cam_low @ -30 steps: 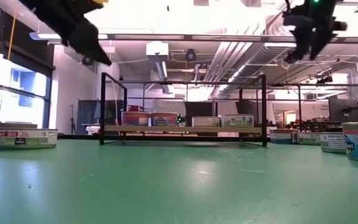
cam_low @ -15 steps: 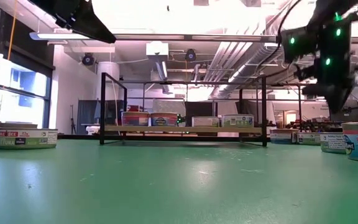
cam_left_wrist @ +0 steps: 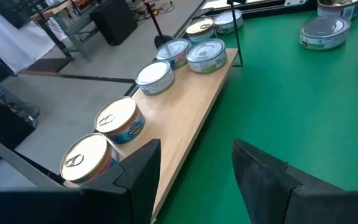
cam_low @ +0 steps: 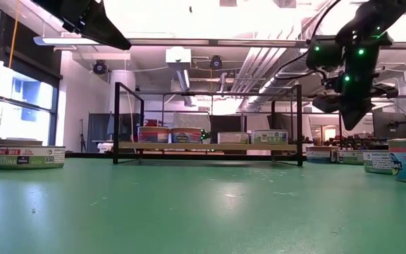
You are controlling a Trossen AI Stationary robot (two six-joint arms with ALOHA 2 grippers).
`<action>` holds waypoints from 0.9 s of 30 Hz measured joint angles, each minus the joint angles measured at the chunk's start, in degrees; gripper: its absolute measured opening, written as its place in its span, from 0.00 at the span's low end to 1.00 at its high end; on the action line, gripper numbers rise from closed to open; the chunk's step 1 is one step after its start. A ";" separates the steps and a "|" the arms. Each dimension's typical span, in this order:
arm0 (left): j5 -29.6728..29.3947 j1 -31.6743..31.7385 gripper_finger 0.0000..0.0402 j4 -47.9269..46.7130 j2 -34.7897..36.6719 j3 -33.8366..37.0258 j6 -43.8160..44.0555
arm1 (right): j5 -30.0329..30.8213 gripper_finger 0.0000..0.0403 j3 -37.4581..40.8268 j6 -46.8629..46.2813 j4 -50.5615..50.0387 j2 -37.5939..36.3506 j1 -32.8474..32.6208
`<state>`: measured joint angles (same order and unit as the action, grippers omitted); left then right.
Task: Stack canned seafood by type on shelf
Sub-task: Put the blue/pink tuna can on the shelf and align with the other blue/pink tuna can
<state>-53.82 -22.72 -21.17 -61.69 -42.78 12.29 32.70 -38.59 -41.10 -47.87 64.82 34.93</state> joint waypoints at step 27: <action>0.74 0.00 0.46 0.04 -0.02 0.00 1.11 | -17.96 0.00 -0.02 11.54 29.61 8.61 20.67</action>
<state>-53.08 -22.72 -21.12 -61.71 -42.78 13.41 14.74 -38.61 -29.56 -18.26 73.43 55.60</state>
